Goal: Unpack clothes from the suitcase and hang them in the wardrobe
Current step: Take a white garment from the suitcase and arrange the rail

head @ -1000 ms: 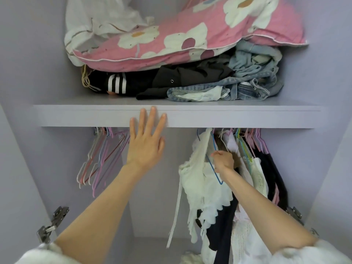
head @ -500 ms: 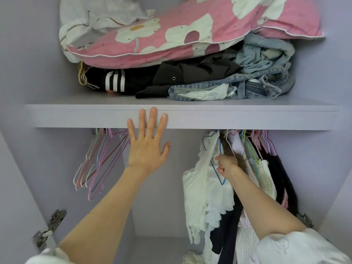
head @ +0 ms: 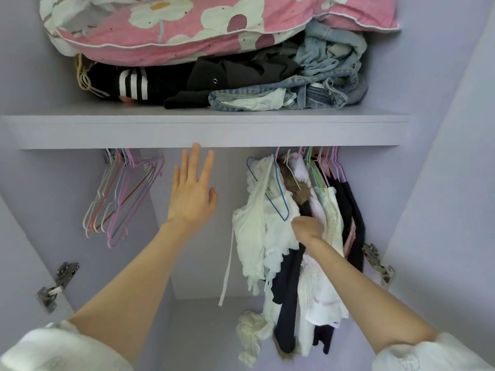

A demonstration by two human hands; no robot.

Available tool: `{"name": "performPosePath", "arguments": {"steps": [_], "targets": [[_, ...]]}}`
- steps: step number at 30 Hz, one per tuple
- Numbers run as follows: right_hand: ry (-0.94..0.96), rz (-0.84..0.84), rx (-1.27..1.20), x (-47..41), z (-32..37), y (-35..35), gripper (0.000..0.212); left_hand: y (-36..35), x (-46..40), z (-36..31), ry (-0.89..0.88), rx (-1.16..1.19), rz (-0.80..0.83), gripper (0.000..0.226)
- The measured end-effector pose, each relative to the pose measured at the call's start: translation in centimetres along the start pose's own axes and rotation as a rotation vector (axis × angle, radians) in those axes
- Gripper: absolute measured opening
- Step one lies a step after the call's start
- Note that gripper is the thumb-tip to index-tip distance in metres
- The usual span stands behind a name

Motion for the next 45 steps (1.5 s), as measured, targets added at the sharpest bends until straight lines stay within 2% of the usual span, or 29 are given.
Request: {"name": "performPosePath", "arguments": {"steps": [4, 7, 10, 14, 16, 19, 22, 26, 28, 31, 34, 37, 43, 45], "targets": [[0.007, 0.115, -0.012, 5.7, -2.8, 0.6, 0.023, -1.5, 4.2, -2.0, 0.045, 0.191, 0.252, 0.056], [0.012, 0.200, 0.017, 9.8, -5.9, 0.6, 0.033, -2.4, 8.0, -3.6, 0.008, 0.275, 0.463, 0.046], [-0.029, 0.232, 0.027, 14.4, -9.6, 0.0, 0.028, -3.0, 12.6, -5.5, -0.077, 0.315, 0.595, 0.040], [-0.082, 0.282, 0.048, 20.0, -14.1, -0.9, 0.020, -4.0, 18.5, -7.9, -0.089, 0.393, 0.681, 0.036], [-0.143, 0.289, 0.047, 23.4, -17.4, -1.1, 0.025, -4.7, 22.4, -9.6, -0.113, 0.401, 0.787, 0.035], [-0.245, 0.329, 0.044, 27.9, -22.9, -1.2, 0.020, -6.5, 27.8, -11.8, -0.146, 0.404, 0.901, 0.033], [-0.349, 0.321, 0.001, 31.7, -28.3, -0.2, 0.009, -8.5, 33.0, -14.9, -0.191, 0.422, 1.006, 0.031], [-0.474, 0.283, -0.010, 36.0, -35.7, 1.9, 0.021, -10.9, 38.9, -19.6, -0.284, 0.411, 1.152, 0.024], [-0.531, 0.280, -0.029, 37.8, -39.6, 3.0, 0.014, -11.8, 41.1, -22.8, -0.354, 0.374, 1.270, 0.024], [-0.623, 0.207, -0.096, 40.1, -45.0, 5.8, 0.013, -13.1, 44.2, -28.6, -0.471, 0.329, 1.372, 0.029], [-0.702, 0.161, -0.090, 41.8, -51.0, 8.8, 0.011, -14.6, 47.8, -35.1, -0.514, 0.311, 1.455, 0.032], [-0.770, 0.116, -0.173, 42.9, -58.0, 11.1, 0.021, -16.7, 52.7, -41.1, -0.556, 0.357, 1.559, 0.032], [-0.952, 0.025, -0.172, 44.4, -73.0, 12.6, 0.017, -25.9, 61.6, -48.0, -0.593, 0.323, 1.678, 0.033], [-1.031, 0.006, -0.164, 44.5, -77.8, 12.1, 0.025, -29.8, 63.7, -48.9, -0.581, 0.304, 1.688, 0.033]]}}
Point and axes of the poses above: each hand's wrist, its own x-axis away from the middle knuckle, its own y-axis out of the back of the hand, z = x × y, the point moved 1 cm from there along -x, towards the middle knuckle, and after that the axes turned 3 degrees about z, right-handed, at the moved point
